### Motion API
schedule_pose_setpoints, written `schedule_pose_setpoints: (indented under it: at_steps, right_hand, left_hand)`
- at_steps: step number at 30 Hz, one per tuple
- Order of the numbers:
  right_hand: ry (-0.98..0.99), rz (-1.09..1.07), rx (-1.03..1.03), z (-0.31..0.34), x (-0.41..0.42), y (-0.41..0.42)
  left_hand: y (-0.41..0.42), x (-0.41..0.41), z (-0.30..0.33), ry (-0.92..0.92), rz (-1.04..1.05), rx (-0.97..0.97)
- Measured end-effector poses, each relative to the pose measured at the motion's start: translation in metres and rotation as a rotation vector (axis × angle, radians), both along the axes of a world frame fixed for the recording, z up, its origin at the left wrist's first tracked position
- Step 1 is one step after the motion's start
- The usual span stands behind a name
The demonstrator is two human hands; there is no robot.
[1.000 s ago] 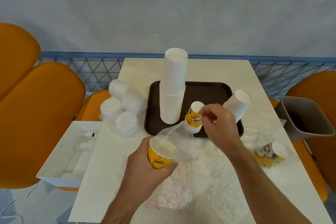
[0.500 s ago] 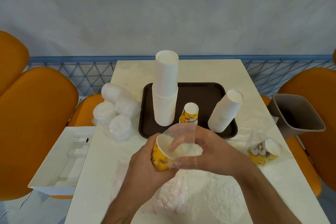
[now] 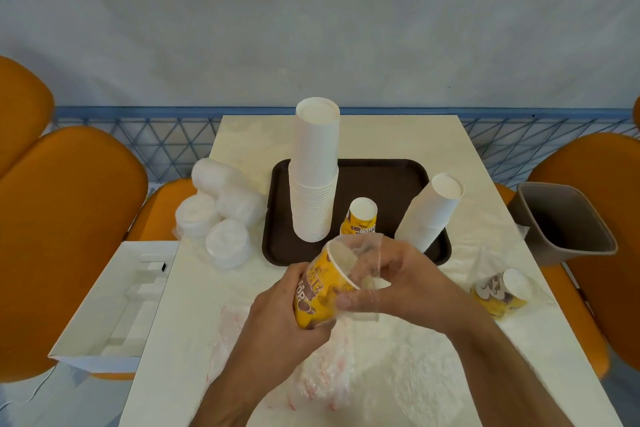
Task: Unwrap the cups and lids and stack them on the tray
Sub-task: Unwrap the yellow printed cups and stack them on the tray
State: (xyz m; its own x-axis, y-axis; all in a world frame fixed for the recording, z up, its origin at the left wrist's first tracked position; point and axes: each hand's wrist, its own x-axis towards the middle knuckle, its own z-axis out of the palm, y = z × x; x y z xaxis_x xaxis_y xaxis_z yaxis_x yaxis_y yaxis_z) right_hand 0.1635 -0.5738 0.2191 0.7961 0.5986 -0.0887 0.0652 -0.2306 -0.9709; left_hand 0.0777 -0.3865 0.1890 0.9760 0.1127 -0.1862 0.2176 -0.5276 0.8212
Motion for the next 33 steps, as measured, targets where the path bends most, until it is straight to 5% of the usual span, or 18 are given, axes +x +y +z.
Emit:
schedule_pose_setpoints:
  at_steps: [9, 17, 23, 29, 33]
  right_hand:
    - [0.175, -0.074, 0.057, -0.001, 0.008, -0.017]
    - [-0.010, 0.106, -0.314, 0.003, 0.009, -0.017]
    - [-0.010, 0.099, -0.282, -0.016, 0.005, -0.002]
    - [-0.104, 0.107, -0.557, -0.047, 0.013, -0.009]
    - [-0.080, 0.001, -0.509, -0.063, 0.027, -0.020]
  left_hand:
    - [0.005, 0.001, 0.007, -0.046, 0.077, -0.168]
    - [0.005, 0.005, 0.007, -0.085, 0.092, -0.191]
    - [0.000, 0.007, 0.006, -0.080, 0.065, -0.192]
    - [0.014, 0.005, -0.005, -0.094, 0.142, -0.216]
    - [0.019, 0.004, -0.010, -0.092, 0.201, -0.241]
